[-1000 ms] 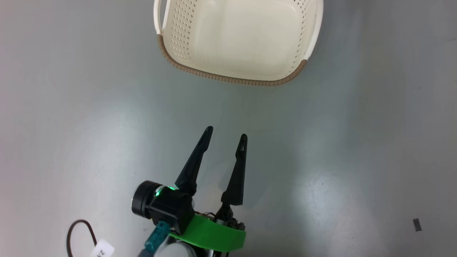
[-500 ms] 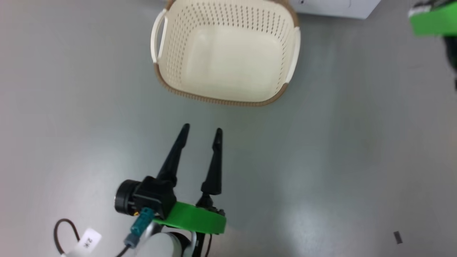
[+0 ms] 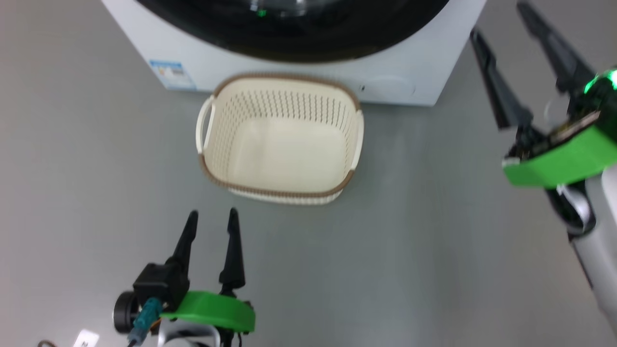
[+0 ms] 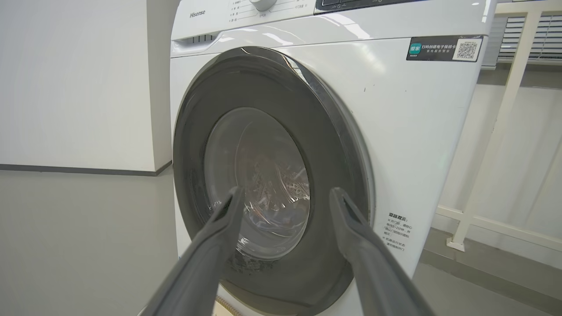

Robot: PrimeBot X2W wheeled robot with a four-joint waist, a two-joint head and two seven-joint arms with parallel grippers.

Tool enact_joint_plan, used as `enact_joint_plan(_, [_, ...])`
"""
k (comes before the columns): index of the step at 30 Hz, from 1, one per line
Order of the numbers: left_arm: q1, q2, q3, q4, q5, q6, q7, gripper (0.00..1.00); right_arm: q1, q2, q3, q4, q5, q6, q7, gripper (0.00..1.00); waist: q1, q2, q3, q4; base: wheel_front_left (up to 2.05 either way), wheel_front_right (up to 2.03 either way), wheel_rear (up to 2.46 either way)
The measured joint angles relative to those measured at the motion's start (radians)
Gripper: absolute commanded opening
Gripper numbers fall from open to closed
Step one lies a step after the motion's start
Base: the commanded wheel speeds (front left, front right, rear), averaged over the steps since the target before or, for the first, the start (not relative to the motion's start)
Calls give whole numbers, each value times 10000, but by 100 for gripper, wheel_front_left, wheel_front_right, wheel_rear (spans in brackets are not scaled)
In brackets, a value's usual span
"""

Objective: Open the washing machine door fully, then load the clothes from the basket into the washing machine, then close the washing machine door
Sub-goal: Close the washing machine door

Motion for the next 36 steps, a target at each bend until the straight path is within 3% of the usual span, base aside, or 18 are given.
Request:
enact_joint_plan(10, [1068,4,874,702,84,-704,2,100,3503,194,-566,-466,-272,0,2,100,0,0,-1918,-528,0,0,0])
enact_joint_plan(20, [1505,17,1177,1191,568,-1360,2,100,5868,694,-1344,-1168,-658,0,13,100,0,0,-3196,-892,0,0,0])
enact_joint_plan(26, [1750,21,1371,1264,571,-1563,2,100,6949,1337,-2270,-1662,-1252,0,13,100,-1,0,-3596,-1059,0,0,0])
enact_joint_plan(36, [2052,25,1783,1304,932,-1592,2,100,8199,2144,-3574,-1427,-2115,0,13,100,0,0,-3872,-1086,0,0,0])
